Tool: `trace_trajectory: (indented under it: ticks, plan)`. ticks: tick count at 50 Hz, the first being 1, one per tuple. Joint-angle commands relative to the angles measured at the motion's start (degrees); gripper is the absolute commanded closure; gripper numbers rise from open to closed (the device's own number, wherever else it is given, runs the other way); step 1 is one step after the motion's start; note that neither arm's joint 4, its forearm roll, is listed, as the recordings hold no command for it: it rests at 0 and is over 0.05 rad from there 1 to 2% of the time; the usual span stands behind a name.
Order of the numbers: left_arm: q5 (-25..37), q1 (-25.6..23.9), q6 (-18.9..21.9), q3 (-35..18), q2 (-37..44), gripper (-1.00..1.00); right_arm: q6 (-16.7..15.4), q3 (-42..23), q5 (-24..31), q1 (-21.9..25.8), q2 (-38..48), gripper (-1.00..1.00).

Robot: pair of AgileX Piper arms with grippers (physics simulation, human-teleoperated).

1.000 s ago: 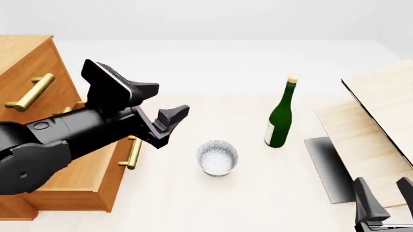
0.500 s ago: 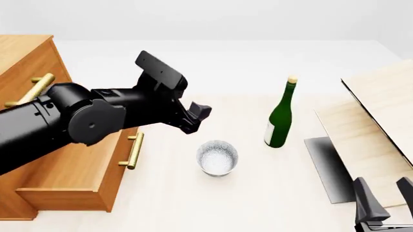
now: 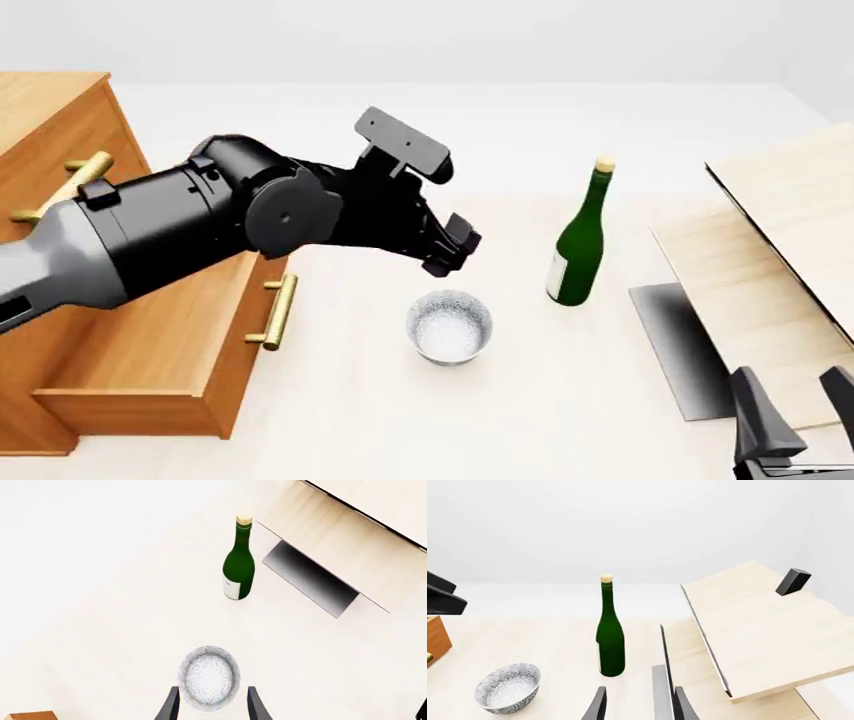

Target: Put the bowl in the bottom drawer of the cabinet.

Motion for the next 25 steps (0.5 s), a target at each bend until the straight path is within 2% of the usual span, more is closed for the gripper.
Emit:
trace_trajectory:
  ticks: [1,25]
  plan:
    - [2.49,-2.53,-2.31,-3.16,3.67,-1.0,-0.01,0.0,0.0,0.0,0.0,-1.0]
    - [1.18,-3.72,-5.13,-4.99,8.23,-1.0,0.0,0.0,0.0,0.0,0.01,-1.0]
